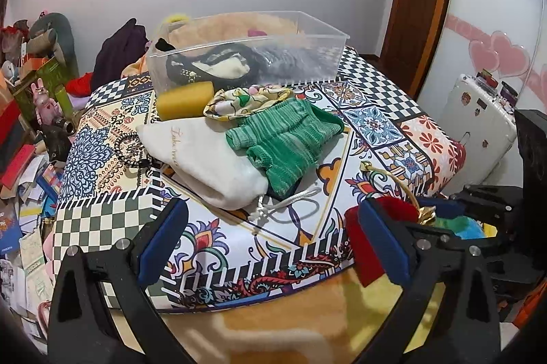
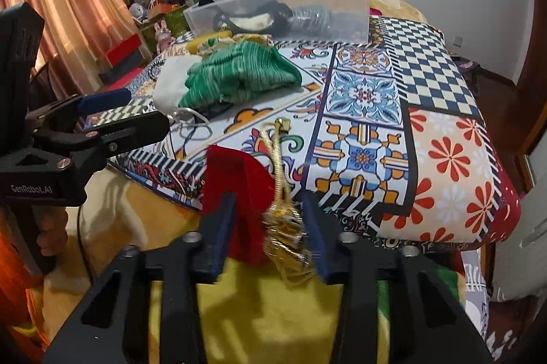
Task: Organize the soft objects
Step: 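Grasp the red pouch with gold cord with the right tool while the left tool grasps the green knitted cloth, then carry the red pouch and green cloth into the clear box and release both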
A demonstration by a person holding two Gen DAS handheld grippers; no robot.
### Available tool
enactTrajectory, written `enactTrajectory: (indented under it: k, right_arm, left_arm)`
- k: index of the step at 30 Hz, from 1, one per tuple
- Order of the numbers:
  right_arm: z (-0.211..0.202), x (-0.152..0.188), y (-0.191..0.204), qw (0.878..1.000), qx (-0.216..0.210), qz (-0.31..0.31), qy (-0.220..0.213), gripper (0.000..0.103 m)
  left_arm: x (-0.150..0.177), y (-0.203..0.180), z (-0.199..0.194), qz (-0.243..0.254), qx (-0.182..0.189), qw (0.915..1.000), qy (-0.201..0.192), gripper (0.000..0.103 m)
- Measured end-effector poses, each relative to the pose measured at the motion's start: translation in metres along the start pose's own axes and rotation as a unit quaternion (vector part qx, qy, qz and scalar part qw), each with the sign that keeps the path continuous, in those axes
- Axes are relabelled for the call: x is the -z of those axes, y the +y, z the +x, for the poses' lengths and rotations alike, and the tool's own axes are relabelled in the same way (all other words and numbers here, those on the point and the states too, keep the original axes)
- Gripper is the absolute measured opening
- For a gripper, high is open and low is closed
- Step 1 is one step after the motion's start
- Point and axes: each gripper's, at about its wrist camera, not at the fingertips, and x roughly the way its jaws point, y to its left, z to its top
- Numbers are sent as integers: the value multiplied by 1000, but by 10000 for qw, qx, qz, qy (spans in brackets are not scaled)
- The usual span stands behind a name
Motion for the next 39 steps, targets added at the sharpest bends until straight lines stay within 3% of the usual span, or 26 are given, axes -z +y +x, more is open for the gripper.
enactTrajectory:
  k: [4, 14, 16, 20, 23, 25, 30, 39]
  right_arm:
    - [-4, 0, -3, 9999, 44, 44, -133, 17]
    - [-35, -17, -16, 9956, 487, 89, -798, 15]
    - [-39, -24, -22, 9942, 569, 147, -903, 15]
    - [-42, -38, -30, 9923, 593, 235, -1064, 15]
    - [-42, -46, -30, 9914, 579, 241, -1146, 15]
    - [-41, -49, -29, 9910, 588, 218, -1179, 15]
    - [-38, -55, -30, 9904, 611, 190, -1223, 15]
    - [-47, -77, -31, 9864, 654, 183, -1497, 15]
  left_arm:
    - [-5, -1, 4, 41, -85, 9999, -67, 101]
    - [-28, 9, 33, -263, 13, 9996, -77, 100]
    - [-33, 9, 40, -284, 51, 9996, -77, 86]
    - [-39, 4, 53, -192, 105, 9998, 27, 72]
    - [-37, 3, 57, -103, 46, 9999, 21, 50]
    - [-35, 5, 57, -140, 195, 9997, 65, 35]
    - [-32, 12, 48, -214, 351, 9992, -13, 25]
    - [-46, 18, 3, -261, 461, 9970, -572, 22]
